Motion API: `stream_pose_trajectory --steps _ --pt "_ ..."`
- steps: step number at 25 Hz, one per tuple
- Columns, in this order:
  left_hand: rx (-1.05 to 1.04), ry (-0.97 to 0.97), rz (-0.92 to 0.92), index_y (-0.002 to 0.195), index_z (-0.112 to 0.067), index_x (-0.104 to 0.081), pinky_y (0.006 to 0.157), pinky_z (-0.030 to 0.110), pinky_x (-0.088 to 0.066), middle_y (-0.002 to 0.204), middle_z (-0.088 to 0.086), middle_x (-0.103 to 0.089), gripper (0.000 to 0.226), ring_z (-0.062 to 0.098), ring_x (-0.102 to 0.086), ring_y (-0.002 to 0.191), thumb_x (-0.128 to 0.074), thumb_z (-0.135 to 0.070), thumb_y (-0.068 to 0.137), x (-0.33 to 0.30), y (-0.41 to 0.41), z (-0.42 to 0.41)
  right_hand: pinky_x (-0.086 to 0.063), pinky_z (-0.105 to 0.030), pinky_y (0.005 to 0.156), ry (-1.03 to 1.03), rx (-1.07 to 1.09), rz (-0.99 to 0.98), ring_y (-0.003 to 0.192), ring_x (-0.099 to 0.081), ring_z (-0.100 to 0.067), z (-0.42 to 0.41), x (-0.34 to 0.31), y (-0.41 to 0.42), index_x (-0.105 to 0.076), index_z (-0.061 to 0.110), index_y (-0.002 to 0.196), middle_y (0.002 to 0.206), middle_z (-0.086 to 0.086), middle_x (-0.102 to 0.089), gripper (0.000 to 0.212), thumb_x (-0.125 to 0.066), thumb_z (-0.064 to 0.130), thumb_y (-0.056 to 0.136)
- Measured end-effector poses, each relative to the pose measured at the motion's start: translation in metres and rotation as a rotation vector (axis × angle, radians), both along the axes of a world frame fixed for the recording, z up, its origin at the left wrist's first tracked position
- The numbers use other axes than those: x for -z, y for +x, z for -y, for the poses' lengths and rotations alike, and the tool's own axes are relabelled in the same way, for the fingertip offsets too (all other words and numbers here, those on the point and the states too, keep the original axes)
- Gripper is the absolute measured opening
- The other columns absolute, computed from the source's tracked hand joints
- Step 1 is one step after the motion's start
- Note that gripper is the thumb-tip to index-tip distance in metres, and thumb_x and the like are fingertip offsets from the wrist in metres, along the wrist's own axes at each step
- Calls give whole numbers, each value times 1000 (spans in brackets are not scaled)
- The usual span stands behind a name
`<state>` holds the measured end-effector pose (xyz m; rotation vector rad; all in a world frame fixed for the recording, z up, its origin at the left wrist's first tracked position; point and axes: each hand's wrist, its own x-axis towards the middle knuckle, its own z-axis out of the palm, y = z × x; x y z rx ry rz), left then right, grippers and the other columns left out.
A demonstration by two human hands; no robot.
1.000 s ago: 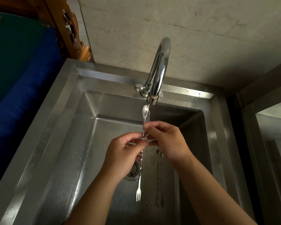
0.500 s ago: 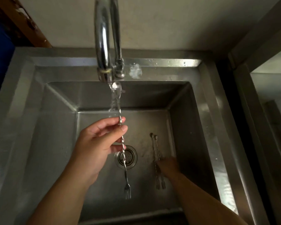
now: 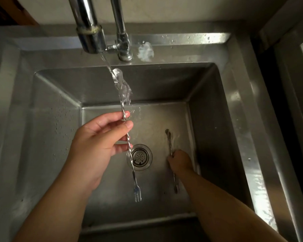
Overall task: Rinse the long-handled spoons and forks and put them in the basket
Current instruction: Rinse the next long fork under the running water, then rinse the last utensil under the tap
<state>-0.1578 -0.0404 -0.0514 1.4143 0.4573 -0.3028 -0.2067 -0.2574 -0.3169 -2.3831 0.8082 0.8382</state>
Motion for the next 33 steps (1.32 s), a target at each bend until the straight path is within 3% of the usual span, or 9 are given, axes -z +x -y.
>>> stream_pose_trajectory --steps 7,11,14,16,18,21,25,28,33 --pt "4 9 -19 92 -26 -85 57 22 -61 74 -9 -76 20 4 -67 63 -81 -9 83 10 -5 3 -48 -28 65 72 20 -5 90 -72 -31 -1 -20 11 -74 11 94 93 -11 -74 24 -72 33 84" --pt "4 29 -41 96 -25 -84 63 27 -64 77 -6 -75 22 8 -66 64 -77 -5 90 14 -7 5 -44 -20 42 211 80 123 57 -63 -14 -4 -84 25 -62 19 68 66 1 -65 18 -70 29 81" --pt "-24 4 -67 96 -23 -83 63 27 -63 81 -2 -75 22 9 -65 61 -75 -3 92 12 -9 7 -64 -36 58 391 95 278 63 -73 -23 -13 -149 33 -70 15 73 70 -5 -72 8 -70 22 77" --pt "-29 -10 -73 92 -25 -83 64 24 -60 84 -2 -77 23 8 -65 62 -75 -4 93 10 -10 9 -66 -44 63 584 109 351 60 -71 -22 -22 -192 35 -73 9 77 68 -7 -72 5 -70 13 79" --pt "-30 -19 -81 89 -29 -84 66 22 -59 83 -8 -79 23 5 -66 64 -75 -8 94 7 -11 10 -63 -36 60 755 86 380 60 -66 -19 -30 -229 35 -72 5 80 68 -8 -70 5 -70 5 84" --pt "-51 -37 -103 90 -31 -86 74 35 -62 83 -11 -82 22 4 -71 67 -76 -12 93 -1 -17 11 -54 -22 54 878 26 379 59 -64 -14 -45 -270 36 -69 3 81 69 -9 -68 8 -70 1 89" --pt "-95 -129 -114 104 -19 -83 76 44 -65 102 14 -83 17 20 -78 81 -69 -12 98 -11 -26 11 -50 -17 50 897 16 357 52 -64 -8 -62 -294 35 -72 -5 91 67 -3 -72 6 -68 0 90" --pt "-103 -208 -126 114 -11 -78 81 51 -64 103 14 -81 20 23 -77 89 -67 -18 100 -15 -31 8 -51 -19 51 865 5 353 52 -68 -8 -70 -303 35 -75 2 84 63 2 -74 8 -71 6 89" --pt "-142 -218 -130 100 -15 -83 57 26 -58 93 8 -83 16 12 -78 76 -67 -19 100 -21 -36 5 -54 -34 57 653 -148 393 55 -62 -9 -76 -310 33 -76 14 73 59 4 -69 17 -81 28 81"
